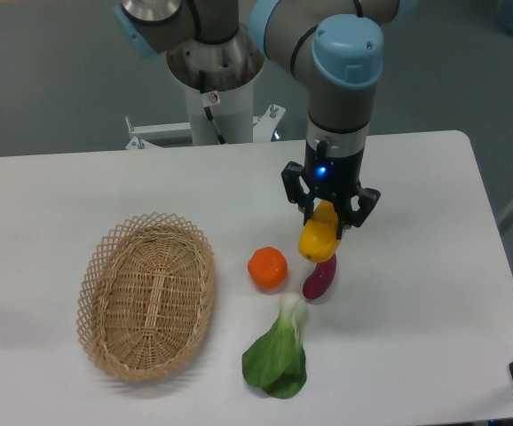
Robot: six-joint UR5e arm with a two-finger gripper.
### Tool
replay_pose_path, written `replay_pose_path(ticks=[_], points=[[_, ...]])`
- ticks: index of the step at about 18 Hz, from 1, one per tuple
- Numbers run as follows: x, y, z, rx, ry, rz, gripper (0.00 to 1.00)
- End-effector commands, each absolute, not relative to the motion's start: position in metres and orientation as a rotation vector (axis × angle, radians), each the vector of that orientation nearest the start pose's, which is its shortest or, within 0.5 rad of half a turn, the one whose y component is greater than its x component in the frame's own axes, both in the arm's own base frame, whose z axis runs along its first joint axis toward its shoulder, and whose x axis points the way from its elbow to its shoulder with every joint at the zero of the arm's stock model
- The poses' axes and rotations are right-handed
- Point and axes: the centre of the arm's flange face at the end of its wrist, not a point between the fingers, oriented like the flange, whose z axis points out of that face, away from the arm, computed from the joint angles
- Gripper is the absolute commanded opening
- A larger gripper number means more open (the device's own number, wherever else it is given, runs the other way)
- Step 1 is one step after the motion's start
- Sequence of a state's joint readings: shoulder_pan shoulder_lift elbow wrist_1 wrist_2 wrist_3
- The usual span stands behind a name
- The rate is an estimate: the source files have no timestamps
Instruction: Place the mango on the table
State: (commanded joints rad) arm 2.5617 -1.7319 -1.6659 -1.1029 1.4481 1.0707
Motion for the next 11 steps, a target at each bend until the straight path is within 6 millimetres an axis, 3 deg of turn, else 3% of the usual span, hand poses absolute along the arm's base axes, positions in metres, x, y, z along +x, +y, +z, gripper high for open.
replay_pose_path(ticks=[9, 11], points=[[-0.394, 0.435, 0.398, -2.922, 0.144, 0.176, 0.49], [-0.404, 0.439, 0.392, -2.902, 0.142, 0.223, 0.49]])
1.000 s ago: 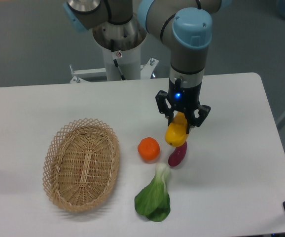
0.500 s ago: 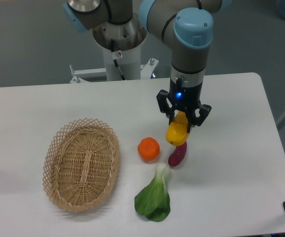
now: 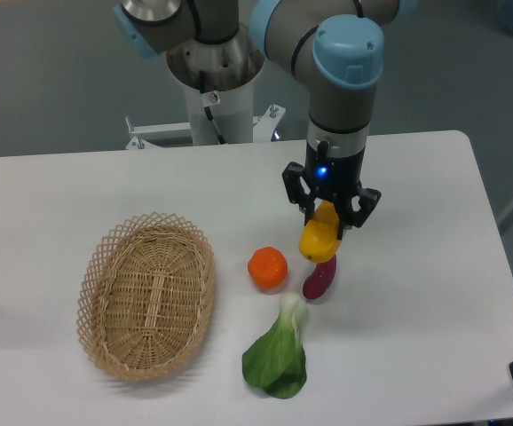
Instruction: Place the mango on the table
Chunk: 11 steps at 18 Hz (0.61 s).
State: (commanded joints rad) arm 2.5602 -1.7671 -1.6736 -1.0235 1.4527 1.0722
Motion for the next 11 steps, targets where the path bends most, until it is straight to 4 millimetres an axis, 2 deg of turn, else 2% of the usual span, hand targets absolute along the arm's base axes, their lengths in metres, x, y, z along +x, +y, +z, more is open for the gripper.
replay_pose_path(ticks=[2, 5, 11], points=[[-0.414, 0.439, 0.39, -2.883, 0.128, 0.271, 0.49], [-0.436, 0.438, 0.354, -2.907, 0.141, 0.248, 0.48], [-0.47, 0.45, 0.309, -2.897, 0.148, 0.373, 0.48]])
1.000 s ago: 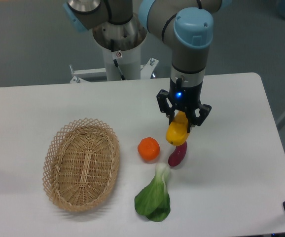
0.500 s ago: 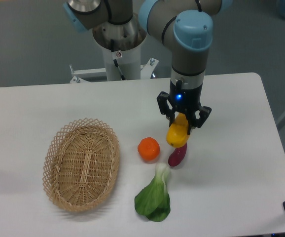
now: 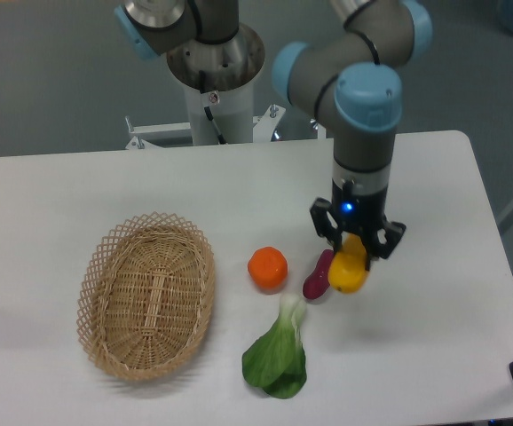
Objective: Place the mango on the table
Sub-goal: 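Carry the held mango past the sweet potato and lower it to the table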
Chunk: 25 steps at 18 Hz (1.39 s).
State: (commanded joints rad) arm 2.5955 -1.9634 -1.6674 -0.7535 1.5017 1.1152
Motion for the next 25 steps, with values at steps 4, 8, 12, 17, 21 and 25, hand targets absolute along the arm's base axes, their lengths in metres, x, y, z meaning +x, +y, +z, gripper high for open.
replay_pose_path(ticks=[4, 8, 12, 17, 21, 25], points=[[-0.478, 0.455, 0.285, -2.907, 0.173, 0.366, 0.48], [-0.485, 0.48, 0.258, -2.916, 0.216, 0.336, 0.48], [-0.488, 0.493, 0.243, -2.918, 0.256, 0.325, 0.48], [-0.483, 0.506, 0.23, -2.92, 0.287, 0.309, 0.48], [-0.482, 0.507, 0.221, -2.927, 0.29, 0.293, 0.48], [-0.479, 0.508, 0.215, -2.932, 0.294, 0.281, 0.49]])
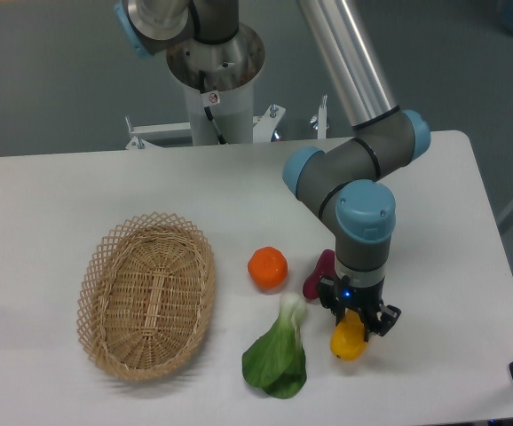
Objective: Place the mango on the table
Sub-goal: 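Carry the held mango past the sweet potato and lower it to the table, then open the gripper to release the mango beside the bok choy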
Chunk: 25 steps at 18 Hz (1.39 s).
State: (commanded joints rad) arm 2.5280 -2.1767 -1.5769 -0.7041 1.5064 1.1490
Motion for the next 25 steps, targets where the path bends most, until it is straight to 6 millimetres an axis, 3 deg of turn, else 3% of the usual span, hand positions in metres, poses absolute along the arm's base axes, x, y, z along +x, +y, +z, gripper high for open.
replay_pose_path(ticks=[2, 8, 14, 17, 25], points=[[-0.478, 0.509, 0.215, -2.933, 0.296, 0.279, 0.54], [-0.481, 0.511, 0.221, -2.924, 0.299, 0.296, 0.98], [-0.481, 0.512, 0.237, -2.911, 0.282, 0.323, 1.0], [-0.475, 0.508, 0.285, -2.877, 0.277, 0.385, 1.0], [-0.416, 0.48, 0.408, -2.897, 0.325, 0.245, 1.0]])
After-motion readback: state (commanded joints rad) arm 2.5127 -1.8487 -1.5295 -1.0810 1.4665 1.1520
